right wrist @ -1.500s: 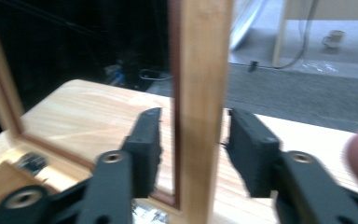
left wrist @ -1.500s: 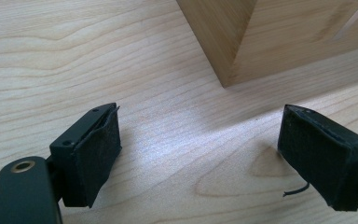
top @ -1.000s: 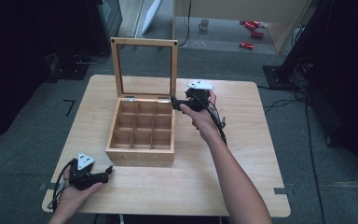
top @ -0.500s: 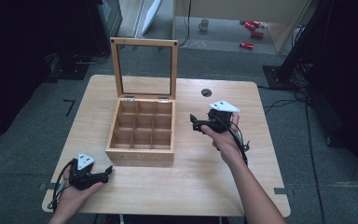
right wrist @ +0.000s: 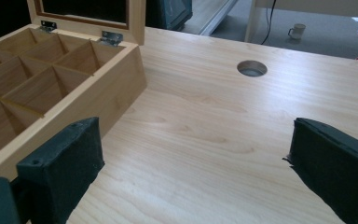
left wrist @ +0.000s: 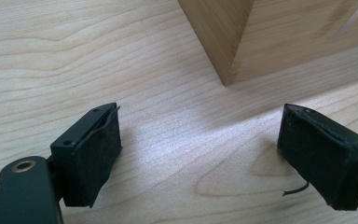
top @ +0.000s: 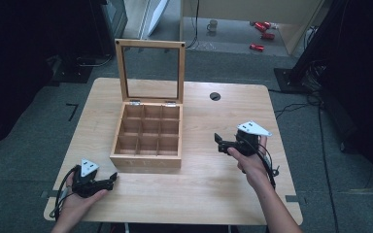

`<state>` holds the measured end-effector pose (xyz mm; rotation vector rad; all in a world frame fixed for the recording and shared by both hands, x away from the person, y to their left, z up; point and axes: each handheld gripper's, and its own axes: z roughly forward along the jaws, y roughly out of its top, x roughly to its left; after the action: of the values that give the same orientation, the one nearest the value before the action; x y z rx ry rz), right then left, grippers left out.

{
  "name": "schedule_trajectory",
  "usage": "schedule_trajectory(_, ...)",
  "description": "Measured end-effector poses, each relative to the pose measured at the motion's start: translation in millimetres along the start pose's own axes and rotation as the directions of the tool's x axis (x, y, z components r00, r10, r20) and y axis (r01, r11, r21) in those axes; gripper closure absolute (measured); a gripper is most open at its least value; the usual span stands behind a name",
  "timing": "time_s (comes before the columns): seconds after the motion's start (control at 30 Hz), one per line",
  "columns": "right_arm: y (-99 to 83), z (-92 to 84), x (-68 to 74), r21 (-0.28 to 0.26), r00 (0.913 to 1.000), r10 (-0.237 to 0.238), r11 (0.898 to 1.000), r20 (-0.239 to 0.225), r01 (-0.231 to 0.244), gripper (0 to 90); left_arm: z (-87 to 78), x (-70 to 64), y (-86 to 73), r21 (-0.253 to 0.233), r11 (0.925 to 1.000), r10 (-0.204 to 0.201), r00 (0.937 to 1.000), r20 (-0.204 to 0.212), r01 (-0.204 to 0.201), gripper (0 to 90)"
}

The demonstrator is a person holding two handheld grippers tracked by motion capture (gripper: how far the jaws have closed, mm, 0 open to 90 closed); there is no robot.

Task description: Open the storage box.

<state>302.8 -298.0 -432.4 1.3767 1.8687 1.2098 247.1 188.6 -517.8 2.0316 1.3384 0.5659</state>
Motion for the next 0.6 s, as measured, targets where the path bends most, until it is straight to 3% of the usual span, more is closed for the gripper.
schedule_trajectory(0.33, -24.6, -25.8, -19.2, 0.006, 0.9992, 0.031, 0.999, 0.025, -0.031, 2.8, 0.0, 0.0, -0.1, -0.001, 1.0000, -0.001, 1.0000, 0.000, 0.001, 13.8)
schedule_trajectory(0.6, -54.4, -48.0, -46.5, 0.018, 0.9936, 0.084, 0.996, 0.076, -0.086, 2.8, 0.0, 0.0, 0.0, 0.000, 1.0000, 0.000, 1.0000, 0.000, 0.000, 13.8)
